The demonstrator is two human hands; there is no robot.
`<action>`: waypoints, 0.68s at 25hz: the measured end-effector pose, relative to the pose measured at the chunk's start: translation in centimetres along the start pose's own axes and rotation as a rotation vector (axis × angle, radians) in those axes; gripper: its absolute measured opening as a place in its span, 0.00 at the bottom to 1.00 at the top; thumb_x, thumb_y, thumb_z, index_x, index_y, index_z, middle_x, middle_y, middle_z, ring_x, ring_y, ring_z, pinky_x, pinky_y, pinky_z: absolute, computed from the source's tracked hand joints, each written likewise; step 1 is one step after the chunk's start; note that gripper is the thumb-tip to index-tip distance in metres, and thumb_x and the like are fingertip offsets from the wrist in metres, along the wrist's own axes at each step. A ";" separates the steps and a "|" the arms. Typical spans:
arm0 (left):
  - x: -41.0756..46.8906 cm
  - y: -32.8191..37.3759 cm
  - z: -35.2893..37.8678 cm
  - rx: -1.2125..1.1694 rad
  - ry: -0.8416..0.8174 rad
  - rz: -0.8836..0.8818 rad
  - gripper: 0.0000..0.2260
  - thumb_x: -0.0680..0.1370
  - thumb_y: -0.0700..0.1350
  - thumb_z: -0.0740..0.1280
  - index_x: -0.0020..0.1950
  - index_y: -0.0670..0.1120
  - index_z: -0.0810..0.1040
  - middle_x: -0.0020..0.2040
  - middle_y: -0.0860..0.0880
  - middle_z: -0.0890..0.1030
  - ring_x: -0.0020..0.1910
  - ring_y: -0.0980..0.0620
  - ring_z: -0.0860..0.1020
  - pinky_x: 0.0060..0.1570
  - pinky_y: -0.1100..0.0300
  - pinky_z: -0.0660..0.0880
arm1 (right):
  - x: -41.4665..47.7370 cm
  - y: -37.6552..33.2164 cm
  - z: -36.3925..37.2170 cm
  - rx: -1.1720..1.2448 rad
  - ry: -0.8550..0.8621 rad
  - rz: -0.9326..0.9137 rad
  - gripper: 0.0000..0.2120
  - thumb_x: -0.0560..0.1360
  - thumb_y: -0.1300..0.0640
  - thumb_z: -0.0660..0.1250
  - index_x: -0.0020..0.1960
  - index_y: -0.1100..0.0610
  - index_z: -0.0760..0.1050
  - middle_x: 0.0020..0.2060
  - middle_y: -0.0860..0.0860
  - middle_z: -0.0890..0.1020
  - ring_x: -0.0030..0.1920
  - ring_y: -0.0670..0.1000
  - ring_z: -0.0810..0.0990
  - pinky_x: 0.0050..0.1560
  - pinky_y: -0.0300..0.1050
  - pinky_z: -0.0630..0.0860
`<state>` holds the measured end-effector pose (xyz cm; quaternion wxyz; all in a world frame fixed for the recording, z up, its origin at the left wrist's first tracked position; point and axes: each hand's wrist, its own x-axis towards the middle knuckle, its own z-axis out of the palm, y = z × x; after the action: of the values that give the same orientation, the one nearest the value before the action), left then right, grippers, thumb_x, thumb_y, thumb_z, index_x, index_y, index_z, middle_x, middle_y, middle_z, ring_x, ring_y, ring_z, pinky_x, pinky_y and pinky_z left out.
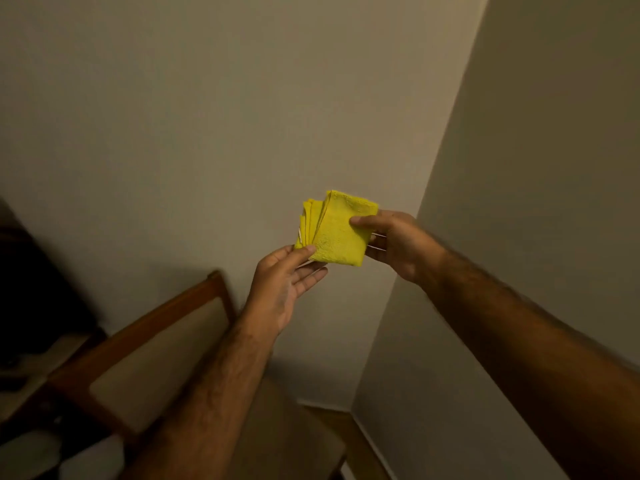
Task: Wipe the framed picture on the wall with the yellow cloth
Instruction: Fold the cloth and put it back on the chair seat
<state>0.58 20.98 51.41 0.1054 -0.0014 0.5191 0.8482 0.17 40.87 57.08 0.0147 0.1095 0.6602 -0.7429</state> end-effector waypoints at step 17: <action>2.4 -27.8 -32.4 0.444 0.488 -0.602 0.15 0.78 0.34 0.70 0.64 0.33 0.76 0.56 0.34 0.82 0.52 0.37 0.84 0.48 0.48 0.84 | 10.9 45.4 9.2 -0.566 -0.185 0.662 0.12 0.65 0.61 0.83 0.44 0.65 0.86 0.41 0.64 0.86 0.42 0.58 0.85 0.55 0.56 0.85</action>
<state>-0.23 5.10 11.76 0.2196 -0.3300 0.6749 0.6224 -4.18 27.36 11.70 0.3402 0.2399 0.7628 -0.4948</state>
